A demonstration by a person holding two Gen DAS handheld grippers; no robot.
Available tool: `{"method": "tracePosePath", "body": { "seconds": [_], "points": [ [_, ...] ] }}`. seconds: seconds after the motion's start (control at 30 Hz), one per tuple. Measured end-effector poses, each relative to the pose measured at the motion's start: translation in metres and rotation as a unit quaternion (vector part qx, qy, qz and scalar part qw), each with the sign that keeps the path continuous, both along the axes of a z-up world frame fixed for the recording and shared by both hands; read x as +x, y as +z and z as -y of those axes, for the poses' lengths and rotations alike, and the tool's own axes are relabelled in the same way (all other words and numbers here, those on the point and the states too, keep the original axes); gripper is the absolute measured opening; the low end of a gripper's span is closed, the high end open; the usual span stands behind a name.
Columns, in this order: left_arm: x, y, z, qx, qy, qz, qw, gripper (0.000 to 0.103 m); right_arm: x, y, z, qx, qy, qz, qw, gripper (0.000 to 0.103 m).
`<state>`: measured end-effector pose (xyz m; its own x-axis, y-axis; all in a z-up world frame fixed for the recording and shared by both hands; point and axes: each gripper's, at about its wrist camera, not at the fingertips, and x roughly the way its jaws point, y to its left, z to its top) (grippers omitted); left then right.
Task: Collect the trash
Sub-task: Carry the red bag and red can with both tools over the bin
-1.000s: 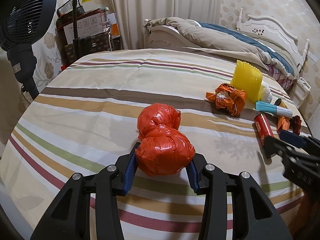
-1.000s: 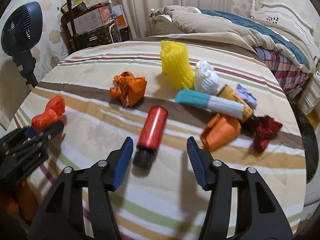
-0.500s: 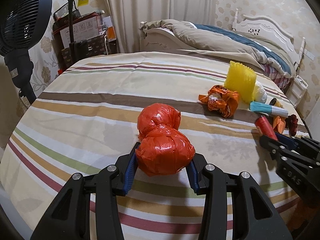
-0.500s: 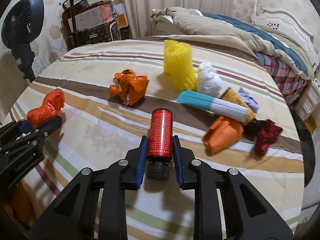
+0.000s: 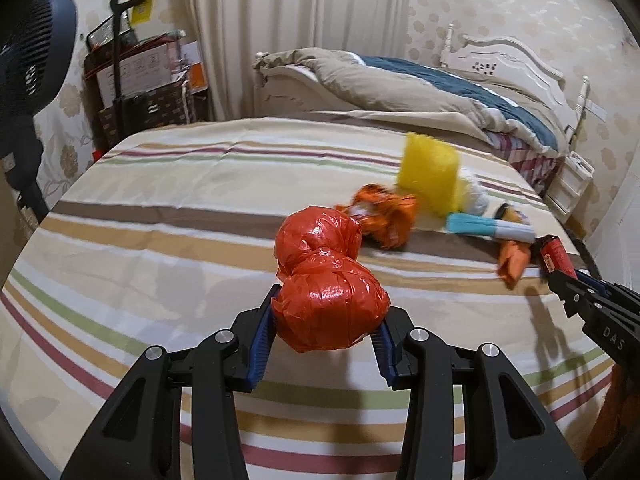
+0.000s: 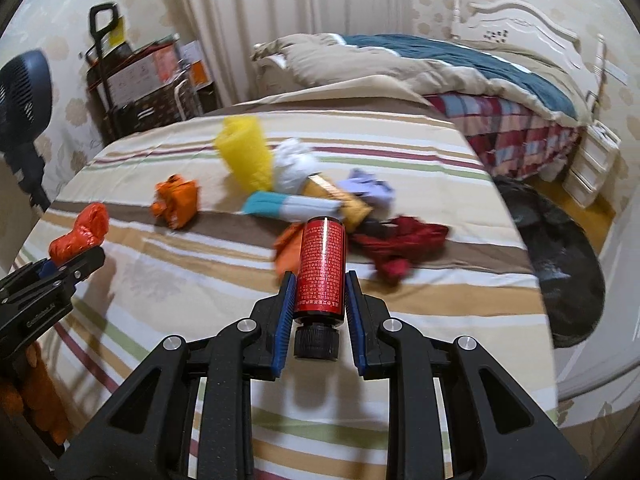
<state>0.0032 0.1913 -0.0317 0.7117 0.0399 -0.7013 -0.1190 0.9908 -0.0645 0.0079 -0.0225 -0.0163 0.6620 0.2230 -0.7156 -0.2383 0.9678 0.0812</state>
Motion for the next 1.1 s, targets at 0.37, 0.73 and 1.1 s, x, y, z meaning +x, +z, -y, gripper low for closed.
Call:
{"method": "tracePosePath", "body": {
  "seconds": [0.37, 0.73, 1.1],
  "points": [
    [0.021, 0.021, 0.089, -0.006, -0.096, 0.022, 0.9951, 0.043, 0.014, 0.008, 0.082, 0.005, -0.087, 0.018, 0.996, 0.024],
    [0.062, 0.034, 0.199, 0.004, -0.194, 0.044, 0.9801, 0.043, 0.041, 0.013, 0.177, 0.002, -0.176, 0.030, 0.984, 0.024],
    [0.114, 0.020, 0.279, 0.006, -0.233, 0.025, 0.9721, 0.043, 0.076, -0.004, 0.235, 0.007, -0.216, 0.018, 0.976, 0.024]
  ]
}}
